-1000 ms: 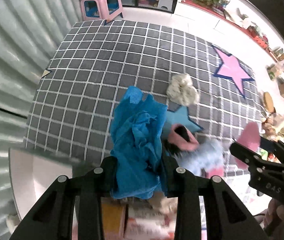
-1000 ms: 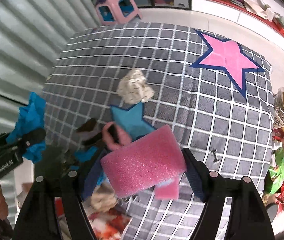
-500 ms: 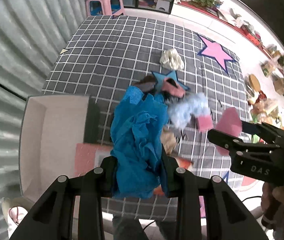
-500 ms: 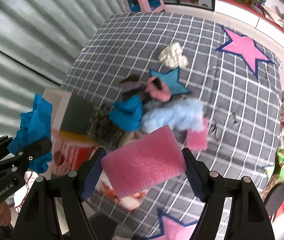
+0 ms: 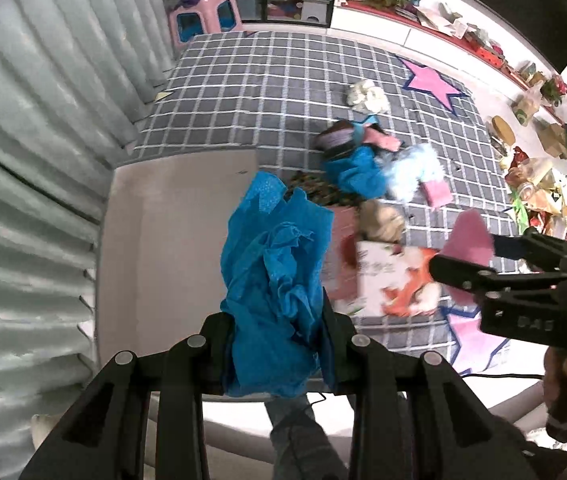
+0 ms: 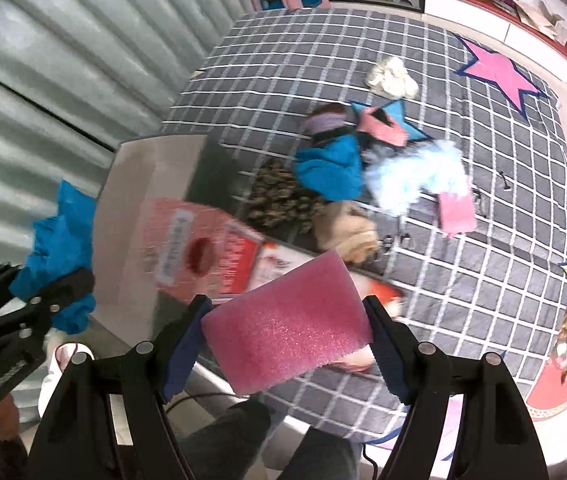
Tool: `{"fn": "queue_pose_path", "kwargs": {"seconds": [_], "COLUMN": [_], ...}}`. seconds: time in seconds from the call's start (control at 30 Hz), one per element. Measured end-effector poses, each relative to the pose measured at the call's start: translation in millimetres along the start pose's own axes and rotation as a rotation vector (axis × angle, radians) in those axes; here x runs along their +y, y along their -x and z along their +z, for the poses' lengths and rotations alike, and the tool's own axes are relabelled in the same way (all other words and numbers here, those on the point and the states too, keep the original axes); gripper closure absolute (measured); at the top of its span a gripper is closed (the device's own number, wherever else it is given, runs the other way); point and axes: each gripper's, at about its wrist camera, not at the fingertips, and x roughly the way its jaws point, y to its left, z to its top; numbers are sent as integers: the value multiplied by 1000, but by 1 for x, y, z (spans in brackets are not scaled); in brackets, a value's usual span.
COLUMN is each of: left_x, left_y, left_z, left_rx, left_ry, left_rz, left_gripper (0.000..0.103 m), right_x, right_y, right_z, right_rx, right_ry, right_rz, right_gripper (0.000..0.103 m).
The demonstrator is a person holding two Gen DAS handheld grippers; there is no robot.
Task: Organize soft objects
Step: 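Carry blue cloth and pink sponge into the white box and release both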
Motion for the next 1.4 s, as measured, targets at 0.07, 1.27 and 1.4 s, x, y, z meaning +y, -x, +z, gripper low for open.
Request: {"fn": "queue_pose_path", "kwargs": {"seconds": [0.07, 1.27, 1.4], "left_x": [18, 146, 147], "left_y": [-2, -76, -83], "left_z": [-7, -75, -73], "left_rx": [6, 169, 176], "left_ry": [21, 215, 214], "left_rz": [-1, -4, -1], "left_gripper": [67, 67, 66], "right_x": [20, 199, 203], "right_y": [1, -75, -80], "right_z": [1, 8, 9], "right_rx": [-9, 131, 146], "right_ry": [28, 362, 374], "right_rz": [-4, 0, 0], "right_gripper": [26, 26, 26]}}
